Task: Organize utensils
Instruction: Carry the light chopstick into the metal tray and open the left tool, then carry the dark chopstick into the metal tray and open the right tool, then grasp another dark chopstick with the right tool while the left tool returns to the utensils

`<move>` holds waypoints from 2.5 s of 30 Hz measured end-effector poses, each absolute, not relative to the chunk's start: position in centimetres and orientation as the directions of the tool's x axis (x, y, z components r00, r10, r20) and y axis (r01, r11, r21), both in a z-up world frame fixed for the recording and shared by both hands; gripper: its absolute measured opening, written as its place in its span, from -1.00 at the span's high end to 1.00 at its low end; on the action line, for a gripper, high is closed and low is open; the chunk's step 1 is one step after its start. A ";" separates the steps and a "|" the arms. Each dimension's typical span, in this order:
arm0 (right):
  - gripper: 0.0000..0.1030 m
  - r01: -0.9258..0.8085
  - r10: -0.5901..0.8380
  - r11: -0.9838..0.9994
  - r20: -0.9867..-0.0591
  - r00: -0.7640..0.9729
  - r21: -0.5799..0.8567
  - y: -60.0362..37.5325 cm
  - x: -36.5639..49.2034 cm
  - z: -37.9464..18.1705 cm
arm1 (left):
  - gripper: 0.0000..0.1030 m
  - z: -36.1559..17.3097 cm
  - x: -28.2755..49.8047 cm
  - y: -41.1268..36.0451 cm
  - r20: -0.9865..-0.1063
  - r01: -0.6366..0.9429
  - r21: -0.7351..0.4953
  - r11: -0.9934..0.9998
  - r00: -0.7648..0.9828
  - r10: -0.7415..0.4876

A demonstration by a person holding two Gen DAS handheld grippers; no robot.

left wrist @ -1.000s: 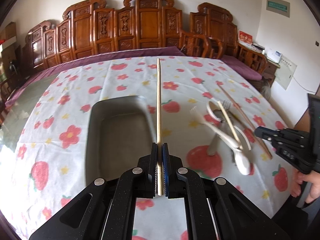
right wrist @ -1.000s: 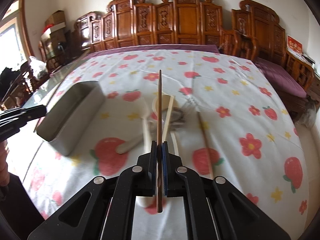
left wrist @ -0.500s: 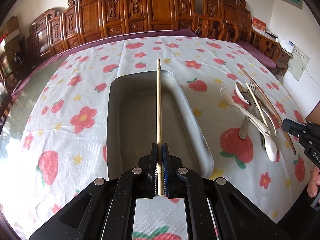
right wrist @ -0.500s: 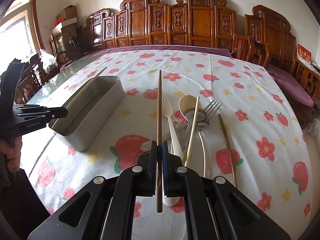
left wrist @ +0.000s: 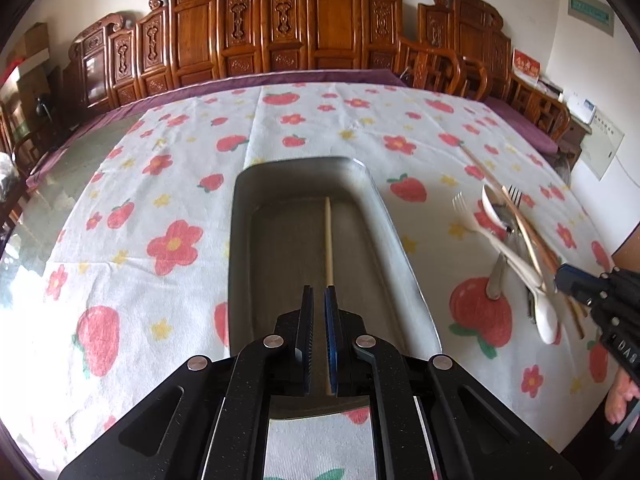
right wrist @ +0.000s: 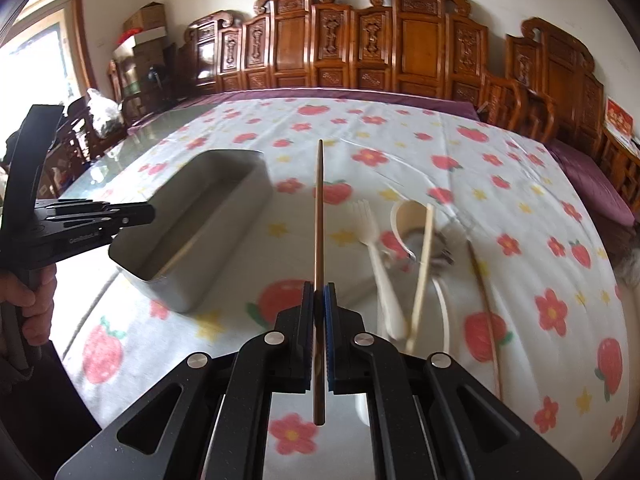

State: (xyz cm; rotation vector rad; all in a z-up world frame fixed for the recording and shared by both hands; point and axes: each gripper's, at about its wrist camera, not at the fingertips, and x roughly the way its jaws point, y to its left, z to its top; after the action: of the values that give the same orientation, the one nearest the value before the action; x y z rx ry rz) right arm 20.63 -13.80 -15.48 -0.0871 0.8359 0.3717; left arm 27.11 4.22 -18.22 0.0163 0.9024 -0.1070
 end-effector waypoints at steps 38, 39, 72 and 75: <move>0.88 -0.414 0.433 0.871 -0.810 0.396 0.264 0.6 27.2 -18.4 | 0.91 -14.6 24.9 12.2 -0.698 -0.029 -0.097 0.995 0.714 -0.047; 0.88 -0.414 0.440 0.868 -0.808 0.392 0.273 0.6 27.3 -18.5 | 0.91 -14.6 24.8 12.1 -0.698 -0.028 -0.096 0.995 0.714 -0.048; 0.77 -0.293 0.239 0.954 -0.739 0.629 0.059 -18.1 21.9 -13.7 | 0.46 -15.7 23.9 0.7 -0.699 0.216 -0.102 0.971 0.679 -0.224; 0.62 -0.252 0.214 0.966 -0.747 0.630 0.064 -20.3 21.4 -14.7 | 0.44 -16.2 23.4 -1.4 -0.704 0.256 -0.083 0.963 0.669 -0.238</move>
State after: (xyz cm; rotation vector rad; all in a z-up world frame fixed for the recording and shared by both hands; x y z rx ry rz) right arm 21.45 -20.27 -14.67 -0.0486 0.8483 0.2672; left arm 23.37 -1.40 -16.18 0.0233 0.7896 -0.2786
